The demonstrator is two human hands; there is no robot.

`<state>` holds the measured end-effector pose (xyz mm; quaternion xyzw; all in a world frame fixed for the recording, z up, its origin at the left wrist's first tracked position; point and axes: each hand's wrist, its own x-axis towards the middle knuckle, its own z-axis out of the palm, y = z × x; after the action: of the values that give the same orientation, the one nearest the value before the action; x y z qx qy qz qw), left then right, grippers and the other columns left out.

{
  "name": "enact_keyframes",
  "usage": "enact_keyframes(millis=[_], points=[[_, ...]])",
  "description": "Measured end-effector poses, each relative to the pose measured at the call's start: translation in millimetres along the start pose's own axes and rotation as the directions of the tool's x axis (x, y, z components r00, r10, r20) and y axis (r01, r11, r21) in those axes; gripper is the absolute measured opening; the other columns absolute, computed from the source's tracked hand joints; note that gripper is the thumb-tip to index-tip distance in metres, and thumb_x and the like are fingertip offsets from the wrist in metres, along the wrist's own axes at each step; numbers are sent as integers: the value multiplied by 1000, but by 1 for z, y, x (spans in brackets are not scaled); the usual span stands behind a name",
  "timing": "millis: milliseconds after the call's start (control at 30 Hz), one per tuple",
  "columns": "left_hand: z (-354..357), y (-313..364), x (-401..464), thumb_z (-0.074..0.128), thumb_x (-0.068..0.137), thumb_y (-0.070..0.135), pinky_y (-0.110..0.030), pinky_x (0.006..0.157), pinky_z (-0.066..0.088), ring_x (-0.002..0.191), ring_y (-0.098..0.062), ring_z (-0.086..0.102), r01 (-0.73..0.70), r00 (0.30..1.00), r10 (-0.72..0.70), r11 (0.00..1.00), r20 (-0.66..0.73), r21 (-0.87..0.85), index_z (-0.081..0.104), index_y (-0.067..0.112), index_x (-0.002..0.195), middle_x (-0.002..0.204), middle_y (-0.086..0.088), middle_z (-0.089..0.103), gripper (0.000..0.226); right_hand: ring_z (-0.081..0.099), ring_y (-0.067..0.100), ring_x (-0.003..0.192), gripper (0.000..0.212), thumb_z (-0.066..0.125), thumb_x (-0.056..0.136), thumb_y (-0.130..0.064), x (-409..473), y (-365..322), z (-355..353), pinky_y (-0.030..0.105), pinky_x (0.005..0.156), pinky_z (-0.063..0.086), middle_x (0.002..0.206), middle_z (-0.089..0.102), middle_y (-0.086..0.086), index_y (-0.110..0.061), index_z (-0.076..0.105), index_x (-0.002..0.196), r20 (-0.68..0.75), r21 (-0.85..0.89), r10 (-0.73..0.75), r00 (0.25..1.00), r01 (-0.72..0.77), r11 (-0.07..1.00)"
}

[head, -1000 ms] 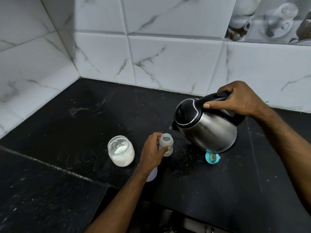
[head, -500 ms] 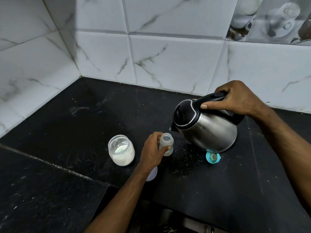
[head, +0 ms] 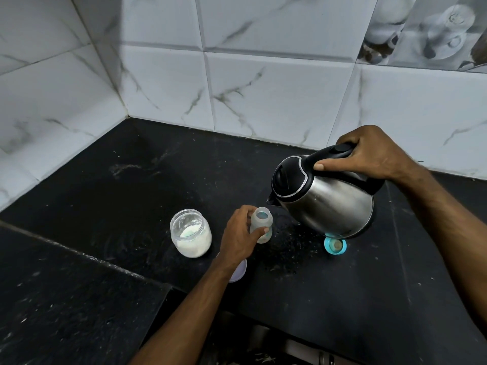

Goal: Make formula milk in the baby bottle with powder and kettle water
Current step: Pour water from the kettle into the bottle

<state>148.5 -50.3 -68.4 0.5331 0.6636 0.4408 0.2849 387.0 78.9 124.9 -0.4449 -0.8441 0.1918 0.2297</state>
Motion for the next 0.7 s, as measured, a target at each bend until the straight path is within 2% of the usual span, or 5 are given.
enact_keyframes(millis=[333,500,600,700], points=[[0,0,1,80,79,26,-44,91,54,103,-14,63,-1,1000,1,1000,6,14,59,19,112,113,2,64,39,39,8,45,74,65,46,-93,4,-1,4,29,51,34,51,53,6,-20,61,57,23,-15,1,1000,-1,1000],[0,0,1,81,78,25,-43,91,54,103,-14,63,4,1000,-4,1000,2,13,59,19,112,114,2,64,40,40,9,44,67,64,47,-93,5,-4,3,29,50,33,46,50,-2,-27,63,58,27,-26,-8,1000,8,1000],[0,0,1,81,79,24,-43,93,54,105,-16,63,4,1000,-4,1000,5,14,59,17,114,116,0,63,42,36,9,44,75,65,47,-92,5,-3,3,29,51,32,46,47,2,-18,58,54,23,-23,-10,1000,11,1000],[0,1,2,81,79,23,-43,93,54,106,-16,63,12,1000,-12,1000,3,11,59,16,114,116,-1,63,42,36,9,43,71,66,48,-90,4,-3,2,29,50,31,44,45,-2,-20,59,54,21,-25,-8,1000,8,1000]])
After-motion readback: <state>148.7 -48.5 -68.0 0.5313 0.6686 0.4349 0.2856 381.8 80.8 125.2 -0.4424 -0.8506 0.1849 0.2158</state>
